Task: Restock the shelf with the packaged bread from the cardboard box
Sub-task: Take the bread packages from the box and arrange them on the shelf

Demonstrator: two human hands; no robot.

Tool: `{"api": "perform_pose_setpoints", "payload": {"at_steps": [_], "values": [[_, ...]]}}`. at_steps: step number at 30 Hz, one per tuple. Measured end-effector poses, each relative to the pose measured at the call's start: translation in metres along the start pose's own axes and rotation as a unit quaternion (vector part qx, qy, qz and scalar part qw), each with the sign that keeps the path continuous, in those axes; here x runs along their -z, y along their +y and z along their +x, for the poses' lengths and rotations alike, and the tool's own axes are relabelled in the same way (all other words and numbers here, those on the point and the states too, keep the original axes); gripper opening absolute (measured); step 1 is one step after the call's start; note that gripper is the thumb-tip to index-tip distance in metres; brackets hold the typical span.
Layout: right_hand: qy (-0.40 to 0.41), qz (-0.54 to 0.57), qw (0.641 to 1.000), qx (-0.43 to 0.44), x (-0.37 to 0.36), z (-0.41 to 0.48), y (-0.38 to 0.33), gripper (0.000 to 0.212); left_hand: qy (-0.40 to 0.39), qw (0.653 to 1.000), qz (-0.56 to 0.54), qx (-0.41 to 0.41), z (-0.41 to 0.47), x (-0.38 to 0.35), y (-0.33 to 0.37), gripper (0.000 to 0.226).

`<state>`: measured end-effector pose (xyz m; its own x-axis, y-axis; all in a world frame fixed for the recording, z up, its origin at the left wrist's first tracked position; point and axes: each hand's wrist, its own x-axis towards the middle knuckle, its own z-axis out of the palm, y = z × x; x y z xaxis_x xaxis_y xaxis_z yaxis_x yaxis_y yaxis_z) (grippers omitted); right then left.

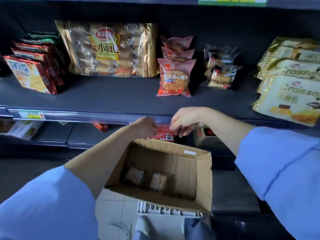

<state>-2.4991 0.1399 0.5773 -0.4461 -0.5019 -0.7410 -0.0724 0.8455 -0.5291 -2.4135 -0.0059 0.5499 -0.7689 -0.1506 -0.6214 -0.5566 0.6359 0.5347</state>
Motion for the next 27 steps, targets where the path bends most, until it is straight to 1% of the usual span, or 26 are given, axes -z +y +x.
{"api": "perform_pose_setpoints", "payload": {"at_steps": [5,7,9,10,14,17,19,21,23,25,27], "values": [[-0.042,-0.052,0.997,-0.048,-0.084,0.035,0.030,0.004,-0.056,0.995,0.073,0.034,-0.001,-0.031,-0.054,0.029],[-0.043,-0.049,0.996,-0.068,-0.111,0.050,0.042,0.017,-0.064,0.993,0.096,0.033,0.000,-0.041,-0.076,0.032],[-0.036,-0.035,0.995,-0.091,-0.133,0.064,0.053,0.034,-0.068,0.992,0.104,0.036,0.001,-0.052,-0.096,0.034],[-0.031,-0.026,0.994,-0.103,-0.143,0.072,0.057,0.039,-0.067,0.992,0.102,0.042,0.003,-0.058,-0.106,0.034],[-0.004,0.000,0.990,-0.142,-0.179,0.102,0.074,0.052,-0.046,0.992,0.096,0.067,0.018,-0.077,-0.136,0.035],[0.000,0.012,0.986,-0.169,-0.200,0.119,0.082,0.062,-0.031,0.991,0.098,0.081,0.036,-0.090,-0.152,0.034],[0.000,0.001,0.984,-0.177,-0.211,0.129,0.085,0.069,-0.026,0.991,0.101,0.089,0.048,-0.100,-0.159,0.034],[-0.001,-0.017,0.981,-0.193,-0.220,0.140,0.089,0.083,-0.027,0.989,0.107,0.102,0.060,-0.110,-0.166,0.036],[-0.013,-0.035,0.978,-0.207,-0.230,0.153,0.093,0.094,-0.036,0.986,0.116,0.115,0.073,-0.122,-0.174,0.041],[-0.025,-0.053,0.973,-0.224,-0.239,0.171,0.098,0.094,-0.054,0.979,0.145,0.131,0.086,-0.135,-0.181,0.054],[-0.032,-0.091,0.968,-0.233,-0.247,0.186,0.105,0.089,-0.080,0.970,0.177,0.144,0.097,-0.148,-0.188,0.071]]}}
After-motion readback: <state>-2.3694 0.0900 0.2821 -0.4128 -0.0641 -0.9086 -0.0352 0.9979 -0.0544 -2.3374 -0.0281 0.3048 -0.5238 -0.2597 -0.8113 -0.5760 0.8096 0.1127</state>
